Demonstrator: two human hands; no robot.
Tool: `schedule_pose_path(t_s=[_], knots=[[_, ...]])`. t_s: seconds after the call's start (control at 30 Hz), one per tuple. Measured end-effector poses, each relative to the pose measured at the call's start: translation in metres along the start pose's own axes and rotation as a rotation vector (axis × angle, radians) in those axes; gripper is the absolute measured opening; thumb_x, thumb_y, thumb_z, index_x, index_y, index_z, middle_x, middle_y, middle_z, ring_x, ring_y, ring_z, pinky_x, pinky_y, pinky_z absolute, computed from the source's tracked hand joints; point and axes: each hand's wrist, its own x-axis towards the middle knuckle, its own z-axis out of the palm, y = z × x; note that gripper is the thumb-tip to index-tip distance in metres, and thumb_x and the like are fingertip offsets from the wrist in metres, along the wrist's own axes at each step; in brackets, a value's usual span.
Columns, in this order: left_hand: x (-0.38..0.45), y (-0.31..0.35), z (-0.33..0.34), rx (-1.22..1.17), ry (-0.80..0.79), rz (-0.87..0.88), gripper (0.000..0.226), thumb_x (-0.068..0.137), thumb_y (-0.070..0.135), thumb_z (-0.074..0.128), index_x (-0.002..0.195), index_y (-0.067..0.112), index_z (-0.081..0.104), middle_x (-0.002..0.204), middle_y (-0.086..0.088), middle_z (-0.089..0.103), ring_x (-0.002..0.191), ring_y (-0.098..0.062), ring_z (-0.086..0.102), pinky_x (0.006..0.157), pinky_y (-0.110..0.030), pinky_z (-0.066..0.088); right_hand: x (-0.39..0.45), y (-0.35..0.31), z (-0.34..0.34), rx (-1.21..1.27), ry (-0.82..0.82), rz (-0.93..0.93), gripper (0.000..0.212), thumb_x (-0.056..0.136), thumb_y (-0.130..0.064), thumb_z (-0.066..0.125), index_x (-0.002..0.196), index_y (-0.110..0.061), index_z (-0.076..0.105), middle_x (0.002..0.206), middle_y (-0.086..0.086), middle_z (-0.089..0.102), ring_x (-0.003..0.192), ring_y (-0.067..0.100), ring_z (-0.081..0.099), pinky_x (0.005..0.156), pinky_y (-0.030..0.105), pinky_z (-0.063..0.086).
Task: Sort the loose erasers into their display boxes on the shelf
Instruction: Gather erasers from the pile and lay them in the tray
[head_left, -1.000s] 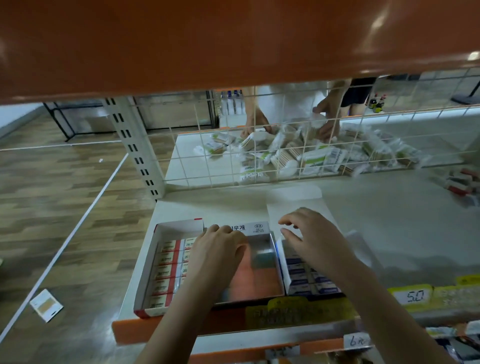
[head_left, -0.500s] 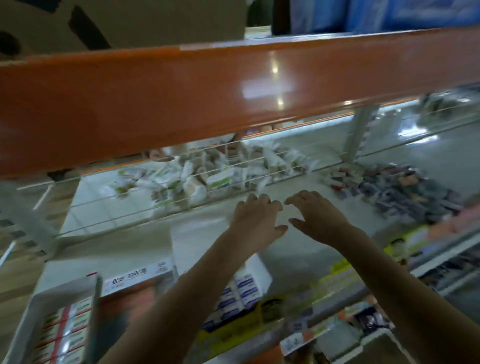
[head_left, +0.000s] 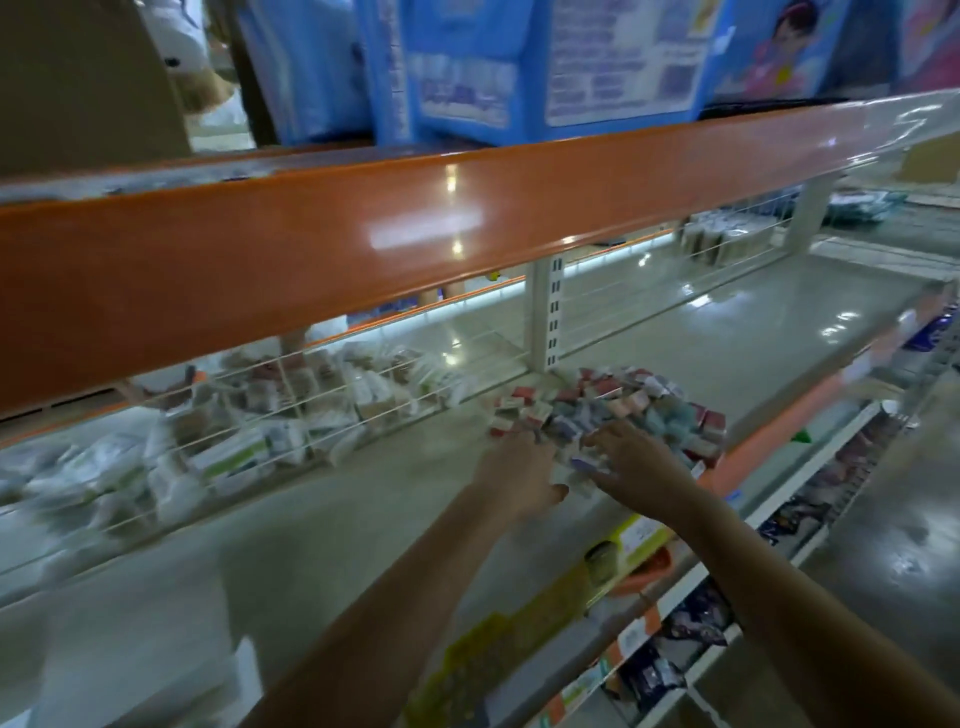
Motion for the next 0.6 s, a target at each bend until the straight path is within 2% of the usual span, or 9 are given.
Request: schedule_pose_path(t_s=[0.07,0.17,0.27,0.37,0.6], knots=[[0.021,0.011,0.000,0.007,0.016,0.000,0.056,0.087,0.049,0.054,0.131,0.016,0.045,0.140,-0.013,0.039,0.128,-0.033,0.039,0.097,-0.040,0.039,0.004,0.018,-0.008,0.007,0.024,0.019,0.036,0.087,-0.031,0.056,0.121,-0.018,0.054,0.132,0.007,0.039,0.109,0.030,0.054,0.086,0.038,0.046],[0.050,0.025,-0.001,-0.008,0.056,-0.006,0.057,0.086,0.048,0.055,0.133,0.018,0.044,0.133,-0.014,0.046,0.121,-0.033,0.046,0.092,-0.039,0.042,0.013,0.042,-0.017,-0.012,0.049,0.044,0.041,0.087,-0.023,0.056,0.127,-0.015,0.049,0.136,0.010,0.036,0.117,0.031,0.050,0.087,0.036,0.043],[0.075,0.037,-0.003,-0.044,0.104,0.003,0.060,0.086,0.038,0.058,0.138,0.017,0.037,0.133,-0.013,0.048,0.117,-0.032,0.050,0.089,-0.040,0.045,0.022,0.068,-0.023,-0.008,0.060,0.074,0.046,0.087,-0.025,0.056,0.130,-0.015,0.047,0.139,0.009,0.037,0.123,0.029,0.044,0.093,0.038,0.043],[0.094,0.049,-0.004,-0.073,0.140,0.004,0.055,0.087,0.032,0.058,0.135,0.016,0.037,0.131,-0.013,0.049,0.115,-0.029,0.050,0.088,-0.039,0.044,0.028,0.088,-0.024,0.011,0.043,0.085,0.050,0.087,-0.034,0.057,0.132,-0.015,0.046,0.134,0.007,0.044,0.124,0.026,0.044,0.097,0.037,0.042],[0.117,0.061,0.006,-0.119,0.199,-0.011,0.045,0.089,0.025,0.058,0.130,0.017,0.044,0.131,-0.008,0.047,0.117,-0.023,0.047,0.092,-0.034,0.042,0.044,0.104,-0.011,0.048,0.066,0.158,0.050,0.088,-0.038,0.056,0.133,-0.019,0.043,0.135,0.008,0.045,0.121,0.027,0.046,0.094,0.040,0.046]])
